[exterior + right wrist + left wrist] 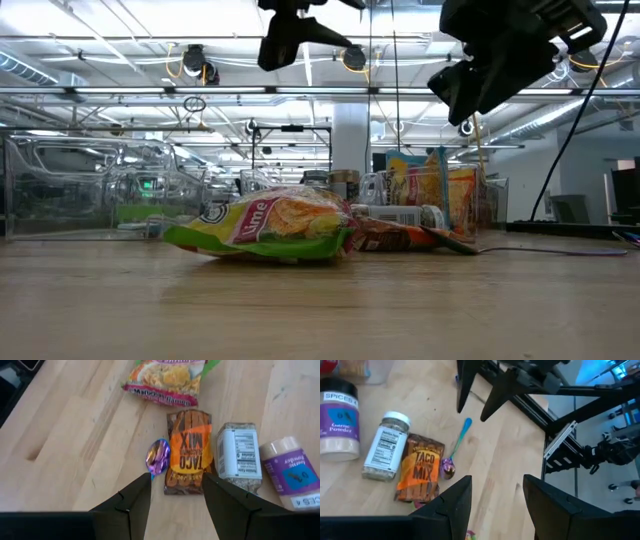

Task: Pick & Place Food Item
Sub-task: Put the orange spice pack into the middle transparent bin

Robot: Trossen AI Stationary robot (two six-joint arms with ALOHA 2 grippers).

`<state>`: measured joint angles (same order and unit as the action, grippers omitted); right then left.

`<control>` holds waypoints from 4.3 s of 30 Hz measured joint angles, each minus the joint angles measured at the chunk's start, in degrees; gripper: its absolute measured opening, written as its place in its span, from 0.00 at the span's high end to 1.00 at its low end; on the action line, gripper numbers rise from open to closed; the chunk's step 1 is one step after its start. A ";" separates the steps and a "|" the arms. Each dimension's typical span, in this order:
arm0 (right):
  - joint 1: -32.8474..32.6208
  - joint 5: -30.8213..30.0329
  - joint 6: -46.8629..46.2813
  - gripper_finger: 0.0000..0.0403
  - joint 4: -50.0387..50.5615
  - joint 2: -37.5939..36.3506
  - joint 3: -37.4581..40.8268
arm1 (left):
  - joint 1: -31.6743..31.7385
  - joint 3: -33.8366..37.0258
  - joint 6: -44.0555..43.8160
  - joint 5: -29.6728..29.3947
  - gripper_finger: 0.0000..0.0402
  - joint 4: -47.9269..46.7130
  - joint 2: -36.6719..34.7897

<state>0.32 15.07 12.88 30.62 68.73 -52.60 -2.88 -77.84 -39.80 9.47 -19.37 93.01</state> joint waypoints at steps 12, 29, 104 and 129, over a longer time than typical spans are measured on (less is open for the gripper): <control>0.11 0.00 -3.97 0.58 -5.64 0.00 2.80 | -1.13 0.00 -1.48 -2.13 0.54 3.40 1.16; 1.32 16.06 -29.66 0.58 -9.52 0.00 12.12 | -1.07 0.00 2.25 -4.69 0.54 2.46 1.16; 3.32 -1.54 -66.00 1.00 -58.99 15.78 31.42 | 0.64 0.00 6.72 -5.05 0.54 0.54 1.16; 3.39 3.24 -46.71 1.00 -30.97 -6.29 19.81 | 1.76 0.00 12.82 -5.19 0.54 2.33 1.16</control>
<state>3.70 18.31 -33.83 -0.35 62.44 -32.79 -1.12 -77.84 -26.98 4.27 -17.03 94.17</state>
